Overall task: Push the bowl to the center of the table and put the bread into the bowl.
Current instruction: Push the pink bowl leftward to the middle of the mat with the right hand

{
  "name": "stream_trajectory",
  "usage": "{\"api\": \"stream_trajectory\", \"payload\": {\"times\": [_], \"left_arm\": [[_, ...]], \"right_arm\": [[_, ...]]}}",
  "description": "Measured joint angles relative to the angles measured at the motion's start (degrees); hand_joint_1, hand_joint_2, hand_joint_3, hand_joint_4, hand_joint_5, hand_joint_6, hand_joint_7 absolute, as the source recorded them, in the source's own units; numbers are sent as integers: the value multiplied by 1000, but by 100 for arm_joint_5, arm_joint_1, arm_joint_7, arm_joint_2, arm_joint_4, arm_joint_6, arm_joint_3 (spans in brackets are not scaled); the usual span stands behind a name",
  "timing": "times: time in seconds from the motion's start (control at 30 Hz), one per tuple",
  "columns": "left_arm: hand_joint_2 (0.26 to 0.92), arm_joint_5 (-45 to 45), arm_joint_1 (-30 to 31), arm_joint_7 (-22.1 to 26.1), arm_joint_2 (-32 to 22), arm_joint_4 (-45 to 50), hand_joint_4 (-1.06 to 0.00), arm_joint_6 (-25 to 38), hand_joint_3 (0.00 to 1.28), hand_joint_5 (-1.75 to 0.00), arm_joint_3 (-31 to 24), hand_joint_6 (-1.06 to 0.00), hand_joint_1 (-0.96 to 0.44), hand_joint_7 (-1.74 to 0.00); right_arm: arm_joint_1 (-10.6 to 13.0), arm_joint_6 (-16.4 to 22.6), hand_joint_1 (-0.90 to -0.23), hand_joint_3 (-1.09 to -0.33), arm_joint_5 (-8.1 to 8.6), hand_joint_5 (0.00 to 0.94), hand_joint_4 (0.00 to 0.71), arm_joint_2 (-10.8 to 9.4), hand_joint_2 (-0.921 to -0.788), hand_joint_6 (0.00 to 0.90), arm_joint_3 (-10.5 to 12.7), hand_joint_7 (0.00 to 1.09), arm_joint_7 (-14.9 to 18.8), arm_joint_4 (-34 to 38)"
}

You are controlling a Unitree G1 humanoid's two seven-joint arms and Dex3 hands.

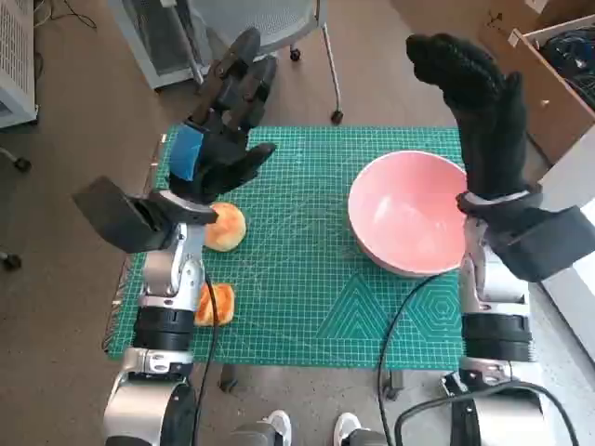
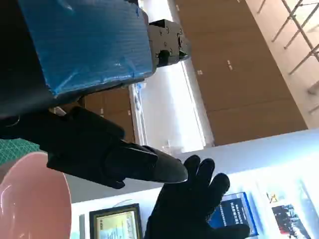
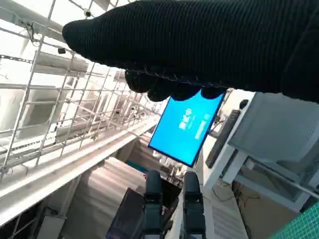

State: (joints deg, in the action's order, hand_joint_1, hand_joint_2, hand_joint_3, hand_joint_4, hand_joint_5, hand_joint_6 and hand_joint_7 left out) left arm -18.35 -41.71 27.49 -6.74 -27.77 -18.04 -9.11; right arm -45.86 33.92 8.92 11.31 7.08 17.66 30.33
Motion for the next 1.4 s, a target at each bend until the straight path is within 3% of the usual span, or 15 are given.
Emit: {"api": "stream_trajectory", "payload": {"times": [1.17,1.27,1.4], "left_arm": [[921,-4,0,-72,4,138,1,19,168,1,2,1,-584,-280],[921,-4,0,-70,4,138,1,20,173,1,3,1,-583,-279],[921,-20,0,-51,-11,138,1,23,179,1,-20,1,-582,-277]], "right_arm": [[2,1,-684,-751,15,0,245,7,-921,243,39,165,30,-4],[4,3,-678,-752,41,0,238,91,-921,238,116,162,66,7],[-8,50,-675,-756,213,0,225,415,-921,227,384,155,149,187]]}}
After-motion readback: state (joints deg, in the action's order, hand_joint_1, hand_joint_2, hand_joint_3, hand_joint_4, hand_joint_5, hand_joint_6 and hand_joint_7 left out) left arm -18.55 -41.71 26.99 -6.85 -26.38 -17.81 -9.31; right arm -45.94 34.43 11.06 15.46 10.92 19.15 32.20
